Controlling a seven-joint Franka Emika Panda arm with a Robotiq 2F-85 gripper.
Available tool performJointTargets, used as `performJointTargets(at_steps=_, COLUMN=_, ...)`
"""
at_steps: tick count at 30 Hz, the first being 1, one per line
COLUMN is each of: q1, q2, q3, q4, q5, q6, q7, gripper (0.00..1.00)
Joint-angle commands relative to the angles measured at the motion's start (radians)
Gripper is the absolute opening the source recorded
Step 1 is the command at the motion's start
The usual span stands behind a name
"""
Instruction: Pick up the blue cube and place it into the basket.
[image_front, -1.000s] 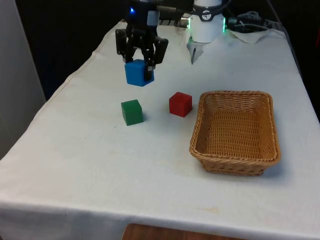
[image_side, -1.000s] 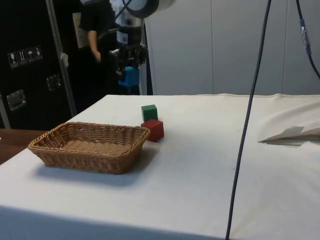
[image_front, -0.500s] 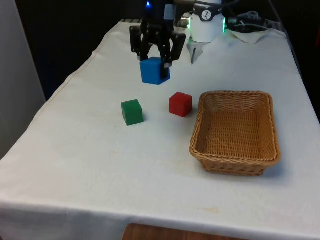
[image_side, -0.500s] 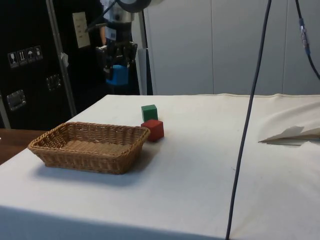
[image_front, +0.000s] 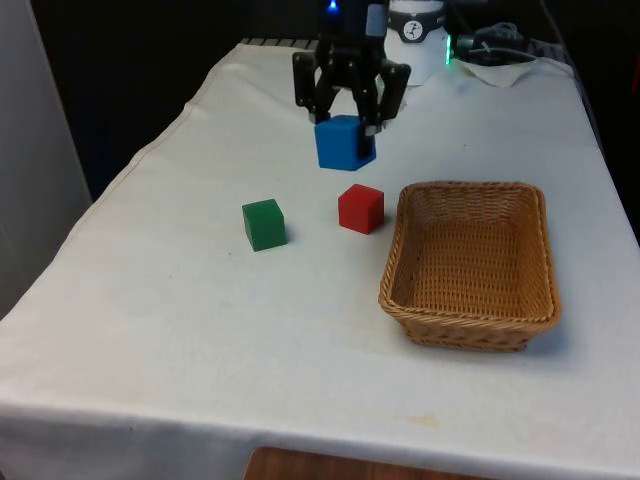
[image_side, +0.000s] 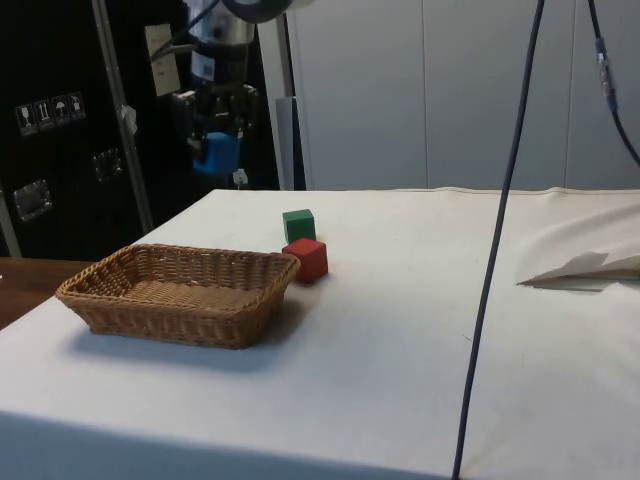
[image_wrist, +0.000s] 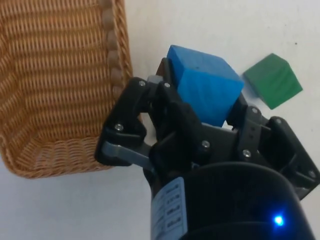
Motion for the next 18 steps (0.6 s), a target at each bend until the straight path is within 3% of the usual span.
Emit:
performJointTargets(at_steps=1, q1=0.009, q2=0.006, q3=-0.003, q4=0.009, q5=-0.014, q6=-0.010, q7=0.022, gripper=0.04)
performJointTargets(at_steps=4, q1=0.010, q2=0.008, q3=0.009, q4=0.010, q5=-0.028, q6=-0.014, q7=0.041, gripper=0.04)
performJointTargets(at_steps=5, q1=0.001, q2=0.005, q3=0.022, q4=0.004, q5=-0.025, q6=-0.006, q7=0.037, gripper=0.04)
performJointTargets(at_steps=6, q1=0.012, q2=0.010, q3=0.018, q4=0.012, q5=-0.039, q6=-0.017, q7=0.057, gripper=0.04)
performJointTargets(at_steps=13, q1=0.015, q2=0.018, q3=0.054, q4=0.020, q5=-0.080, q6=-0.033, q7=0.114, gripper=0.04)
performJointTargets(at_steps=14, q1=0.005, q2=0.012, q3=0.058, q4=0.011, q5=-0.069, q6=-0.021, q7=0.097, gripper=0.04)
performJointTargets(at_steps=15, q1=0.015, q2=0.018, q3=0.058, q4=0.020, q5=-0.085, q6=-0.035, q7=0.120, gripper=0.04)
performJointTargets(at_steps=18, q1=0.017, q2=0.024, q3=0.076, q4=0.025, q5=-0.104, q6=-0.045, q7=0.146, gripper=0.04)
